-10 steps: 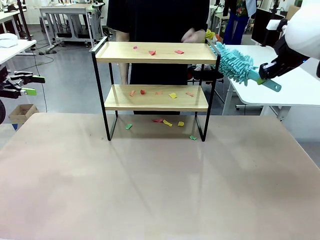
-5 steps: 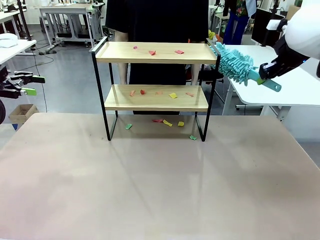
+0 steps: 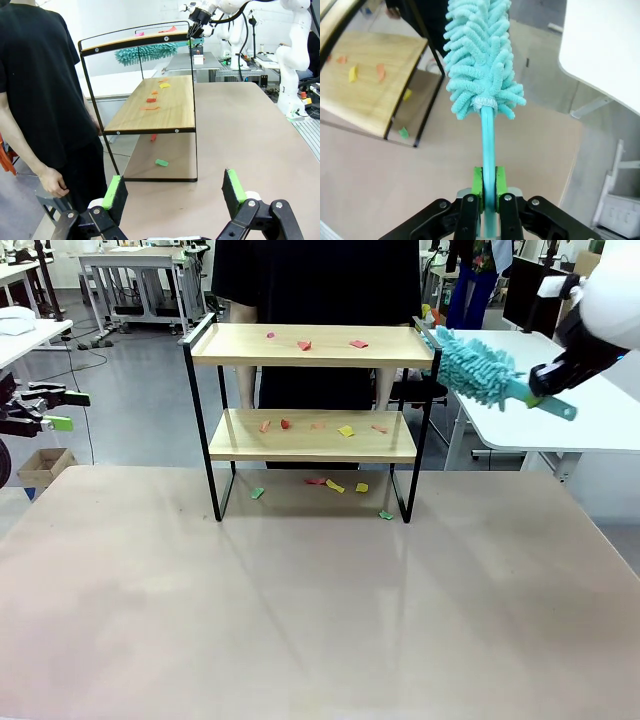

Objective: Clean the shelf.
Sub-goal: Clean the specific section of the Shelf indicated by the human with the Duster.

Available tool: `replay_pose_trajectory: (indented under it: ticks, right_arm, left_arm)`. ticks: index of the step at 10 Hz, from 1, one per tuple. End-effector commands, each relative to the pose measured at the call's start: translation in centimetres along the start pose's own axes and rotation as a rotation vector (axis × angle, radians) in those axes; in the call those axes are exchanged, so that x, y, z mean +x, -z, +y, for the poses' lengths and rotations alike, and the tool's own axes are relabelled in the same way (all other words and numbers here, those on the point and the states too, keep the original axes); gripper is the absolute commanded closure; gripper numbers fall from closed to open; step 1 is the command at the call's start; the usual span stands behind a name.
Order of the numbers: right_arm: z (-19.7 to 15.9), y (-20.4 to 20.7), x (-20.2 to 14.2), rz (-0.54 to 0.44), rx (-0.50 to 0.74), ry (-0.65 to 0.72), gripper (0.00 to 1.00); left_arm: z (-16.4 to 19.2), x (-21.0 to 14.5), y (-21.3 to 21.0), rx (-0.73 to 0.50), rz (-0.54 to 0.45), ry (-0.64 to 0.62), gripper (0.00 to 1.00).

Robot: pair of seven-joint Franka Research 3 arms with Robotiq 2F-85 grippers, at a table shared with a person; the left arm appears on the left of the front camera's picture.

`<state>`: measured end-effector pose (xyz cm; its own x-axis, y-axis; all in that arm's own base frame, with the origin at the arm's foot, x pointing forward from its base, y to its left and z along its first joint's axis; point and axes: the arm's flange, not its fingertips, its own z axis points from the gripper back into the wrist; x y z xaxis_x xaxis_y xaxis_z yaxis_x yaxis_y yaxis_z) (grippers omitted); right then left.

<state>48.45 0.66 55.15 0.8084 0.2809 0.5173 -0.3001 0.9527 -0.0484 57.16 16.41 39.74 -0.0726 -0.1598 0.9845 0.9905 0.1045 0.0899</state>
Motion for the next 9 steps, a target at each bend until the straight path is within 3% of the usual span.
replay_pose_trajectory:
  ticks: [1,5,9]
  right_arm:
    - [0.2,-5.7,-1.8,0.103,-0.056,-0.065,0.87]
    - [-0.2,-12.8,-7.6,0.379,-0.075,-0.180,0.87]
    - [2.0,-14.5,-12.8,0.639,0.177,-0.425,0.87]
  left_arm:
    - [-0.1,0.3,-0.1,0.001,0.002,0.003,0.00]
    - [-0.1,0.3,-0.1,0.001,0.002,0.003,0.00]
    - [-0.1,0.3,-0.1,0.001,0.002,0.003,0.00]
